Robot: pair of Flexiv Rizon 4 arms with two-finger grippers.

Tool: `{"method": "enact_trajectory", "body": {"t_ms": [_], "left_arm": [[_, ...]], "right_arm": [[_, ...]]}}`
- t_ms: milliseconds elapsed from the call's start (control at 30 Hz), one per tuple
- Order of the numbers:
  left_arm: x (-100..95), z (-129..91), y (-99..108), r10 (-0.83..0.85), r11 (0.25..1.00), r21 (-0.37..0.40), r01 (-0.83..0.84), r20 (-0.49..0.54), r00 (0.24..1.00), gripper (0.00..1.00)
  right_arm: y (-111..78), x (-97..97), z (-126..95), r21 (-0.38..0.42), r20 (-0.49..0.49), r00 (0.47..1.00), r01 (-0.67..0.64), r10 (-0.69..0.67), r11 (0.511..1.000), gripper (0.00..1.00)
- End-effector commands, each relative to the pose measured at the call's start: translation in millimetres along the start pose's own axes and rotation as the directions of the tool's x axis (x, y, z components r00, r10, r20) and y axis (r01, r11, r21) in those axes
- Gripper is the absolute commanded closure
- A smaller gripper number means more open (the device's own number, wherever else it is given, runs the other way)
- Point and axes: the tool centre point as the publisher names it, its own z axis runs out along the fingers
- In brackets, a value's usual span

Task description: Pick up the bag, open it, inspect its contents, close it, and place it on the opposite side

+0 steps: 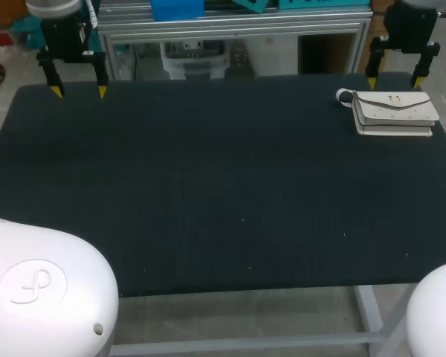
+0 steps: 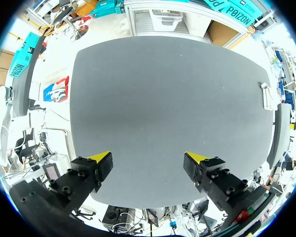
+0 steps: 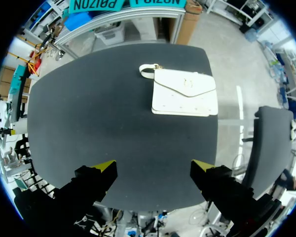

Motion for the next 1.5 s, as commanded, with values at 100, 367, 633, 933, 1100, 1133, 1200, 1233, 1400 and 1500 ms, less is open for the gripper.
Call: {"method": "enact_trajectory", "body": {"t_ms": [100,367,633,933,1100,1133,1200,1233,1400,1500], "left_arm": [[0.3,-1,0,0.0,1.0,0.0,0.0,0.002,1.0,0.0],[0.3,-1,0,0.0,1.0,0.0,0.0,0.002,1.0,0.0],[0.3,-1,0,0.0,1.0,0.0,0.0,0.002,1.0,0.0],[16.2,0,12,0.264,0.959,0.123,-0.257,-0.044,0.964,0.0],[25.8,6,23,0.524,0.843,0.204,-0.498,-0.099,0.846,0.0],[28.1,8,27,0.578,0.806,0.228,-0.546,-0.107,0.809,0.0],[32.6,12,32,0.663,0.738,0.264,-0.621,-0.115,0.739,0.0],[34.6,14,35,0.689,0.715,0.279,-0.641,-0.125,0.714,0.0],[51.9,28,50,0.816,0.537,0.432,-0.724,-0.052,0.575,0.0],[63.4,34,61,0.88,0.418,0.5,-0.758,-0.017,0.474,0.0]], "right_arm": [[0.3,0.8,-1,0.002,0.003,1.0,-0.001,0.001,1.0,0.0],[0.3,0.8,-1,0.002,0.003,1.0,-0.001,0.001,1.0,0.0],[0.3,0.8,-1,0.002,0.003,1.0,-0.001,0.001,1.0,0.0],[2.9,-9.3,4,0.006,-0.046,0.999,-0.002,0.003,1.0,0.0],[9.3,-33.7,13,0.022,-0.087,0.996,-0.031,0.032,0.999,0.0],[10.4,-38.7,14,0.018,-0.115,0.993,-0.026,0.028,1.0,0.0],[12.9,-48.4,17,0.023,-0.112,0.993,-0.038,0.04,0.999,0.0],[14.7,-53.0,19,0.024,-0.132,0.991,-0.028,0.031,0.999,0.0],[21.0,-73.8,28,0.031,-0.19,0.981,-0.027,0.032,0.999,0.0],[22.3,-84.5,34,0.035,-0.239,0.97,-0.035,0.042,0.999,0.0]]}}
